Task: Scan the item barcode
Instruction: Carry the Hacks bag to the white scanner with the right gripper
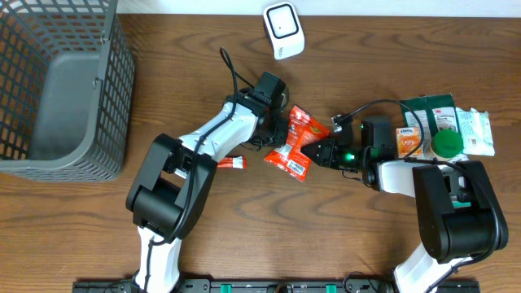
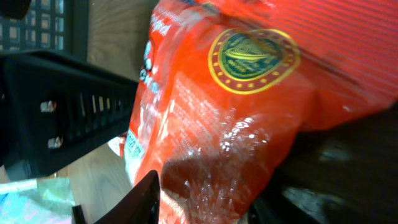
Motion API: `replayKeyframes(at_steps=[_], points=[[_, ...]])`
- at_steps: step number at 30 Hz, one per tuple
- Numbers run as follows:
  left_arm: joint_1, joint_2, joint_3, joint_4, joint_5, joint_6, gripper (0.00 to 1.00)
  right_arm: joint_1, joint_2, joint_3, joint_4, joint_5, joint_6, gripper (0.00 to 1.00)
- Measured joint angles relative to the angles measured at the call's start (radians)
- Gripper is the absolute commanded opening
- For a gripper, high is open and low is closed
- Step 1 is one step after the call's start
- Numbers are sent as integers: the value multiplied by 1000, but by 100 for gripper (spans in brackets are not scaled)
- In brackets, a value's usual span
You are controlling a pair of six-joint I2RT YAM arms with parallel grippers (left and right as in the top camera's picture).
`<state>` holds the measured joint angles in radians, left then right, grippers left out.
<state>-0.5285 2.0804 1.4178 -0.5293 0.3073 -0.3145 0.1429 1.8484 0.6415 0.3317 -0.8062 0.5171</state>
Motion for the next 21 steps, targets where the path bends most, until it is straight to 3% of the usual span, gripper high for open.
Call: replayKeyframes(at_steps=[11, 19, 20, 21], points=[[-23, 0, 0, -21, -31, 0, 24, 17, 1, -16, 75, 13, 6, 37], [-29, 0, 0, -32, -61, 0, 24, 17, 2, -16, 85, 13, 8, 31], [-31, 0, 0, -32, -63, 0, 24, 17, 2, -16, 92, 13, 9, 28], [-32, 0, 0, -32, -67, 0, 24, 18, 2, -16, 101, 13, 8, 17]])
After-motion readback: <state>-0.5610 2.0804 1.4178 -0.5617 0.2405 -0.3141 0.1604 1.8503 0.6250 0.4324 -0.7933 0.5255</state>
